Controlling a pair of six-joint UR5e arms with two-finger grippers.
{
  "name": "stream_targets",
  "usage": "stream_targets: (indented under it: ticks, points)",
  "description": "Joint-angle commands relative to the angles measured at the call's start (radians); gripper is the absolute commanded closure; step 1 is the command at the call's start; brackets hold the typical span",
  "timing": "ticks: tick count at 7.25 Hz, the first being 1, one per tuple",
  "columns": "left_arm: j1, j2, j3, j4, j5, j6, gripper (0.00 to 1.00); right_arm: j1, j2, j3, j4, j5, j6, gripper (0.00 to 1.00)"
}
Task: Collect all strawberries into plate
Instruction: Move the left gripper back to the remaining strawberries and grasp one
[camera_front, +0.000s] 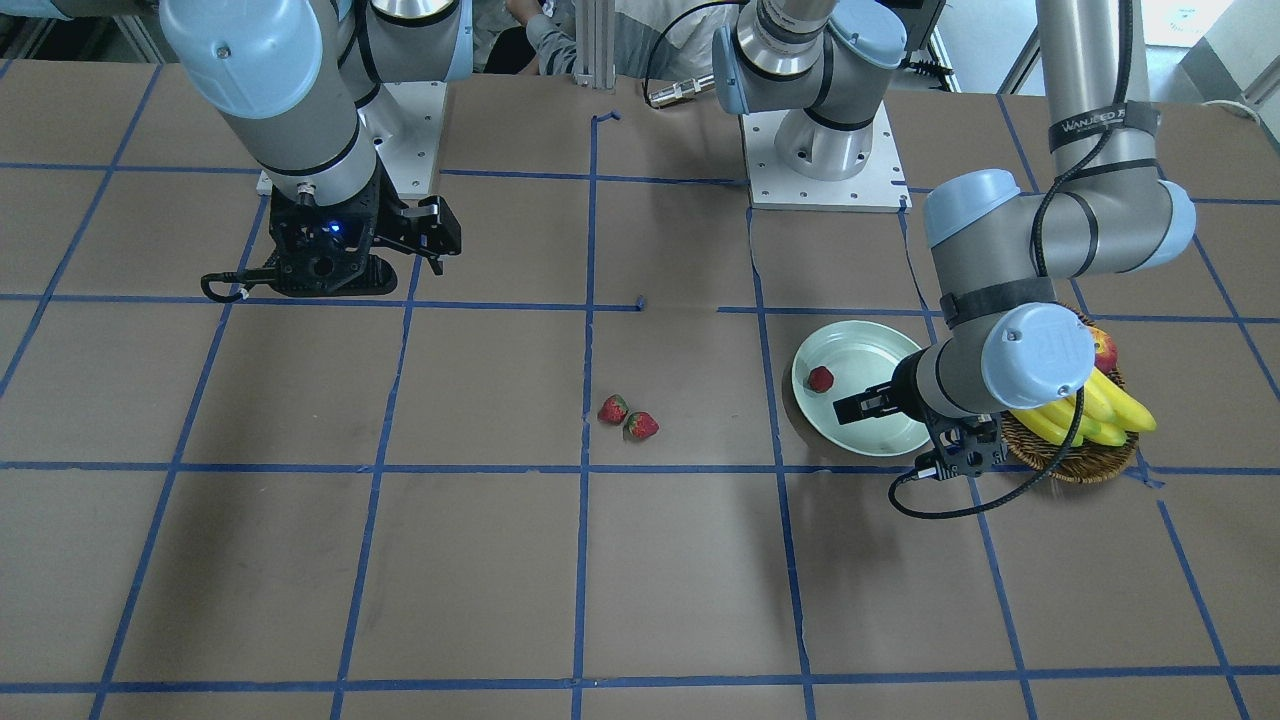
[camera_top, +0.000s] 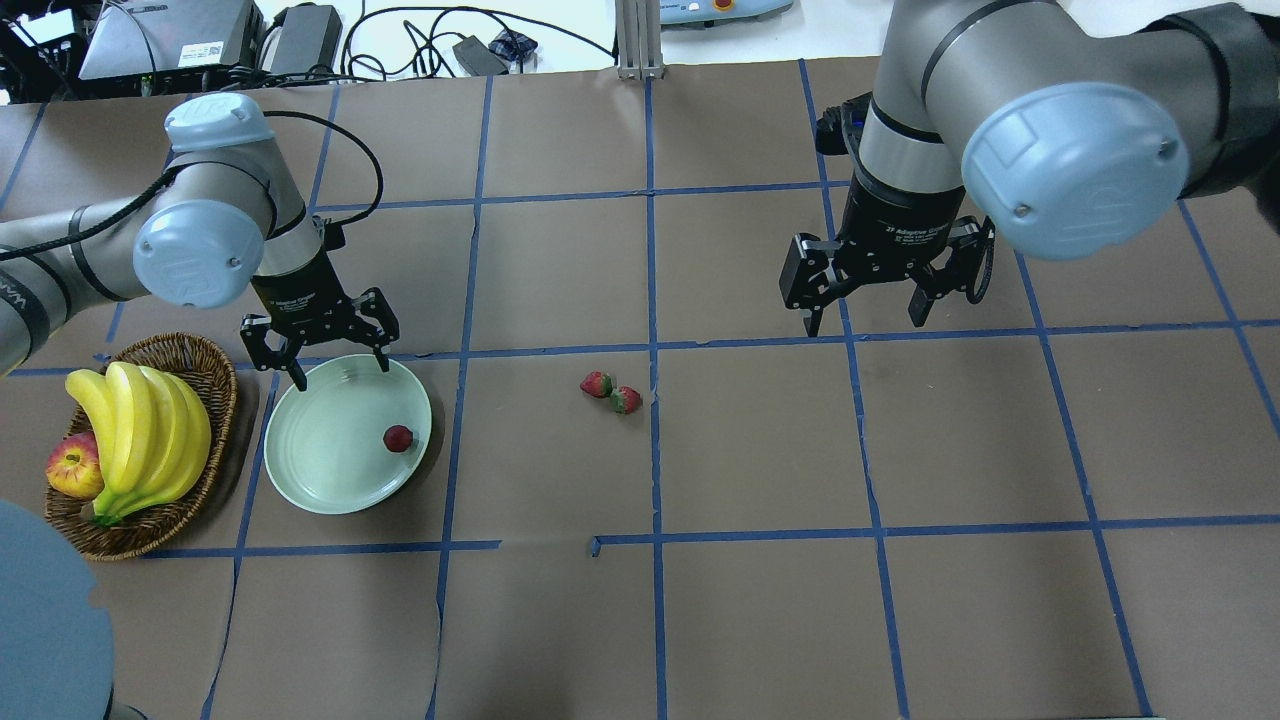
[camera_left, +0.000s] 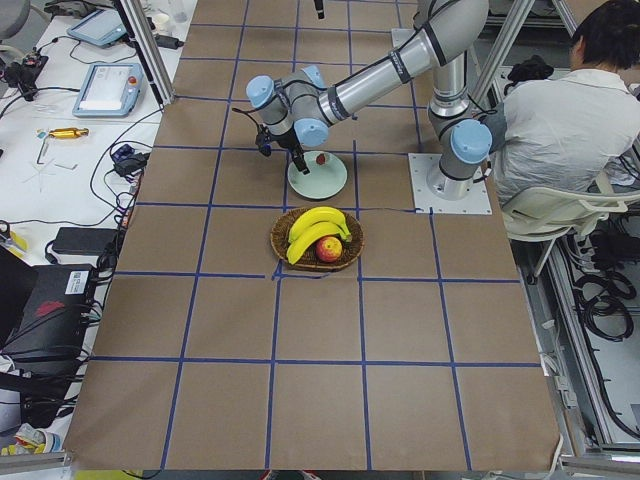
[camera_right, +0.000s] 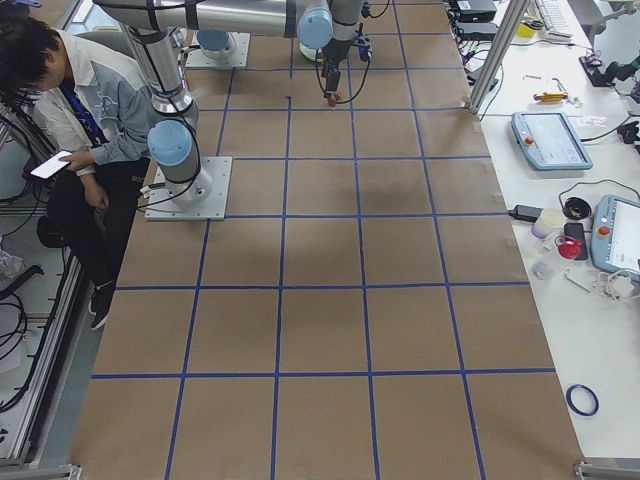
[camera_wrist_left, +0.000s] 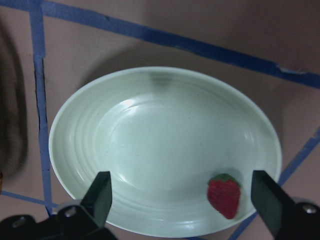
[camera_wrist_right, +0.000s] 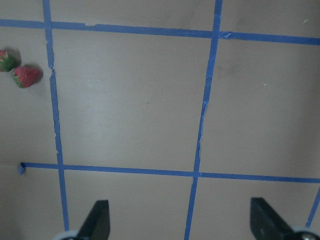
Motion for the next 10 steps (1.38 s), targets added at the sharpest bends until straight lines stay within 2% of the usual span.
stream_targets:
  ticks: [1,2,4,5,6,7,10]
  points:
    - [-0.070,0.009,0.013,0.028,-0.119,-0.376,0.00,0.000,-0.002,0.001,0.002,-0.003,-0.001,0.00]
    - [-0.129,-0.007,0.005,0.127,-0.124,-0.534,0.00,0.001,0.000,0.002,0.002,0.000,0.000,0.00]
    - [-0.201,-0.021,-0.001,0.151,-0.235,-0.867,0.00,0.001,0.000,0.004,0.002,0.000,0.000,0.00]
    - [-0.213,-0.038,0.002,0.163,-0.239,-1.007,0.00,0.001,0.002,0.004,0.002,0.000,0.000,0.00]
    - [-0.223,-0.053,0.001,0.259,-0.245,-1.027,0.00,0.001,0.000,0.004,0.004,-0.003,-0.001,0.00]
    - [-0.249,-0.076,0.001,0.306,-0.265,-1.162,0.00,0.001,0.000,0.005,0.005,-0.003,-0.001,0.00]
    - [-0.336,-0.124,-0.003,0.331,-0.265,-1.309,0.02,0.003,0.000,0.014,0.005,-0.003,0.006,0.00]
